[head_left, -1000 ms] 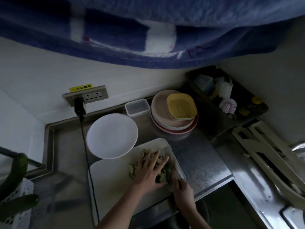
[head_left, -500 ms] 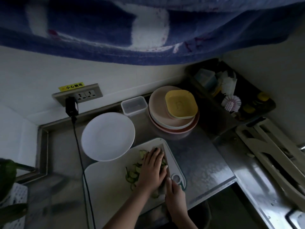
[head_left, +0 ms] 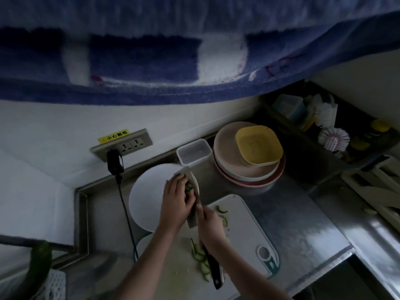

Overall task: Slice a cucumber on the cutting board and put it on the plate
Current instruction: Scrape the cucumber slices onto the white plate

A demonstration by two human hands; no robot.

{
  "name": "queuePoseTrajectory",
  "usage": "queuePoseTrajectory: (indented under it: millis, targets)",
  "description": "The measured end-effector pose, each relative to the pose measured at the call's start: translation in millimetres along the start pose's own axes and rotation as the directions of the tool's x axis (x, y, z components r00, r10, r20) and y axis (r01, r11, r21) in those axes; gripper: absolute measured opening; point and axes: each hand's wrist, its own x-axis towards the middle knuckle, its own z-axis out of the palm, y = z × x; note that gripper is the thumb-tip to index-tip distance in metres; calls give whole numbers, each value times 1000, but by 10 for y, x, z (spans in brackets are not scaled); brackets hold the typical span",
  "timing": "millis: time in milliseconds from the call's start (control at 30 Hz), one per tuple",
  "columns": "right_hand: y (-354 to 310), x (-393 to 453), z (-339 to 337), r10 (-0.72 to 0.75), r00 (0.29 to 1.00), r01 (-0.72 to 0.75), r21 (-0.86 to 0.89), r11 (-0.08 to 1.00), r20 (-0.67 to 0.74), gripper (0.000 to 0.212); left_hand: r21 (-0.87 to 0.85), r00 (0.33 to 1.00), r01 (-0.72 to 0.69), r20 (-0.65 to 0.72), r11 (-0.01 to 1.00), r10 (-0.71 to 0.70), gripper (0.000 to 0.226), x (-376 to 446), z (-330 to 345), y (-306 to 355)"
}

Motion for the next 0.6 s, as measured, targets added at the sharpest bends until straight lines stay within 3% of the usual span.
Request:
queuePoseTrajectory:
  millis: [133, 233, 300, 367, 467, 567, 600]
  targets:
    - [1, 96, 188, 50, 998, -49, 31, 998, -25, 38, 65, 994, 107, -7, 992, -107, 25, 17, 34, -428]
    - [-77, 157, 209, 17, 999, -19, -48, 999, -35, 37, 127, 972, 214, 68, 969, -224, 21, 60, 108, -633]
    - [-144, 184, 193, 9, 999, -12, -64, 998, -50, 36, 91, 966, 259, 0, 962, -260, 17, 83, 106, -597]
    - [-194, 194, 182, 21, 998, -24, -47, 999, -66, 36, -33, 952, 283, -112, 958, -285, 28, 86, 18, -478]
    - [-232, 189, 180, 51, 995, -51, -3, 999, -80, 41, -127, 954, 201, -198, 971, -223, 36, 34, -115, -281]
    - [-279, 183, 189, 85, 994, -79, 81, 994, -71, 42, -60, 995, 46, -81, 997, -51, 37, -72, -86, -162]
    - [-285, 179, 192, 93, 994, -86, 94, 992, -66, 40, -58, 996, 65, -62, 996, -69, 42, -99, -38, -170]
